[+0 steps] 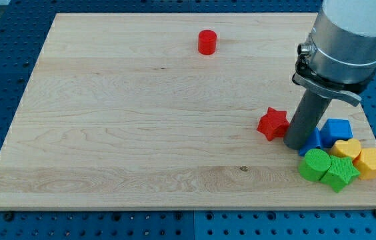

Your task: Slide the red circle towards the bottom center

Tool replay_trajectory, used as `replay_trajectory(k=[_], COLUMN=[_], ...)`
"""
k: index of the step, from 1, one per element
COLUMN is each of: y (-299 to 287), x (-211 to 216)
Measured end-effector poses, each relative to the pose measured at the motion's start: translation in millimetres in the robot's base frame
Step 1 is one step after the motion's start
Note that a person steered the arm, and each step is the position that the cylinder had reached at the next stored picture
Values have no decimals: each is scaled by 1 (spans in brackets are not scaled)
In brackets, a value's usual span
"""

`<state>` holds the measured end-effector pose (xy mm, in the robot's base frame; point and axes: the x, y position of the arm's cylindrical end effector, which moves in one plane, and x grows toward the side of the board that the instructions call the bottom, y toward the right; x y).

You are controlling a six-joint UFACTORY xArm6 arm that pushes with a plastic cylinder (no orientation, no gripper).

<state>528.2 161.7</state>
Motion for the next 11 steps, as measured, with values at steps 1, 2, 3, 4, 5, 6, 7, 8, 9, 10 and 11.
replay_trajectory(k=[1, 2, 3, 4, 5, 6, 7, 8, 9, 10, 11], y=[-9, -27, -54, -86, -95, -95, -111, -174, -223, -225, -200], x=[0, 0, 0, -13, -30, -30, -47, -124, -206, -273, -291])
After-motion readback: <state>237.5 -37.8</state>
